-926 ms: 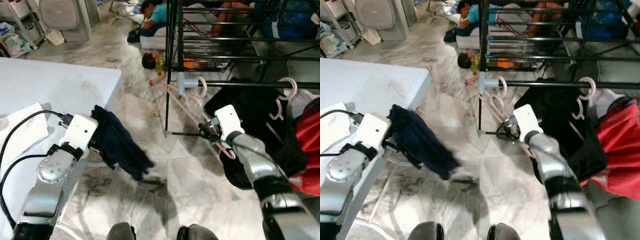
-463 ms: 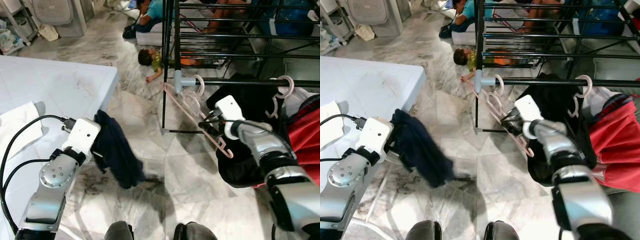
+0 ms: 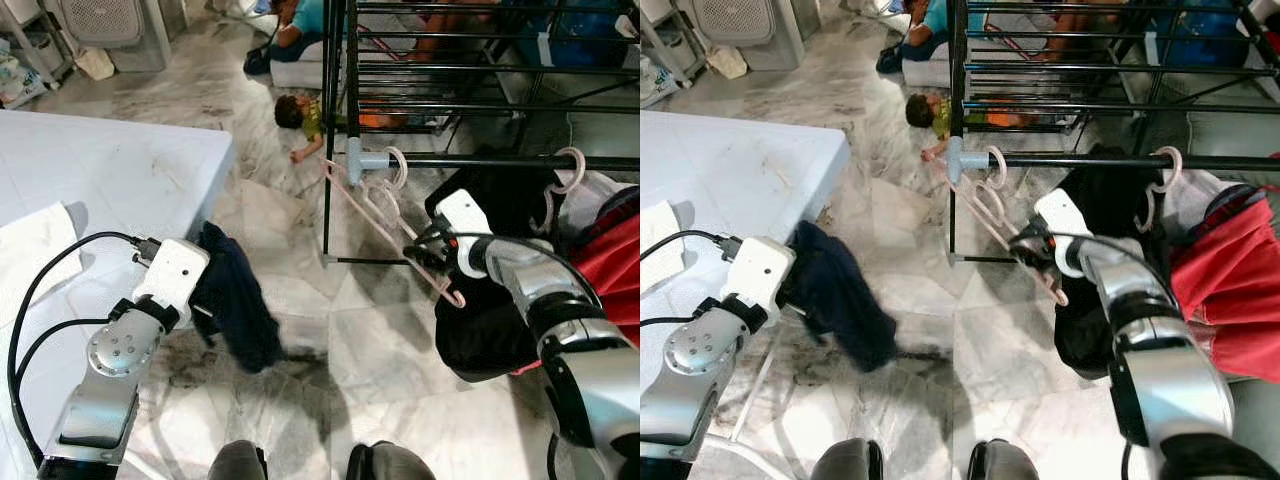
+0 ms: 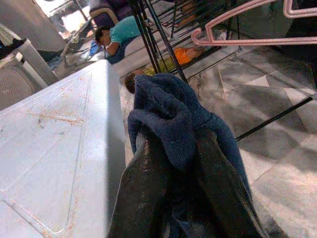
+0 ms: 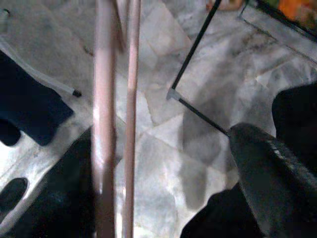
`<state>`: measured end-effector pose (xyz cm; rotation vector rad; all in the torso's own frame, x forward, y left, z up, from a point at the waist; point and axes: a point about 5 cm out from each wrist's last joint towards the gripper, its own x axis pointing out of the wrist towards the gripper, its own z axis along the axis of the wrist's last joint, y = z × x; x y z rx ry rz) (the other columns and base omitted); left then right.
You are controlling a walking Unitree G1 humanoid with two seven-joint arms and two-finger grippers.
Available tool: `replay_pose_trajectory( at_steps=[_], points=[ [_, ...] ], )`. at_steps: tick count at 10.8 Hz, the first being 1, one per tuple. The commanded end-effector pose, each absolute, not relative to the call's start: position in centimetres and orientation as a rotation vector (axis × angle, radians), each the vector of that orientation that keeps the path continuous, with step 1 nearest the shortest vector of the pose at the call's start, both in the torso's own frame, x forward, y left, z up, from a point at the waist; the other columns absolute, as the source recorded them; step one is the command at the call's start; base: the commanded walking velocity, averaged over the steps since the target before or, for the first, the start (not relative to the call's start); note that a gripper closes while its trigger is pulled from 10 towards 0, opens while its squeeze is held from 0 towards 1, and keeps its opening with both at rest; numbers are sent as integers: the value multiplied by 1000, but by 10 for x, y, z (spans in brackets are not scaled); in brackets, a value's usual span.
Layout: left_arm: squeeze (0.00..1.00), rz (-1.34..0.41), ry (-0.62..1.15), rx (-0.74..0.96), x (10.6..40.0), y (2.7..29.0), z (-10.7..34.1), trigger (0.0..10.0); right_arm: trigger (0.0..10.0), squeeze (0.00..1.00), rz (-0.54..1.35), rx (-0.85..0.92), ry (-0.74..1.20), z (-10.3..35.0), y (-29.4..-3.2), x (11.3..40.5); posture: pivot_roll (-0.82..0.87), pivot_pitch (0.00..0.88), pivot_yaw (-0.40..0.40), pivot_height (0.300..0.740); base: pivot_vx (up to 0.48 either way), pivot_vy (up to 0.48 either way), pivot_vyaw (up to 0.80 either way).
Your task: Hang hanger
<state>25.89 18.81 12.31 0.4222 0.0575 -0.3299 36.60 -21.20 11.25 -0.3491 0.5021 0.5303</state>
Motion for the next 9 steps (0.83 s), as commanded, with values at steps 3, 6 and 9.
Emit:
replay_pose_trajectory(
  at_steps=[3,6,9],
  points=[
    [0,-327,36,440,263,191,129,10000,0,0,572,-369,487,121,-208,371,41,93,-6,740,0,0,0],
    [0,-325,32,438,265,190,129,10000,0,0,592,-381,493,120,-204,371,43,93,-7,740,0,0,0],
    [0,-317,18,441,268,190,131,10000,0,0,565,-367,470,120,-201,374,44,91,-8,740,0,0,0]
  ],
)
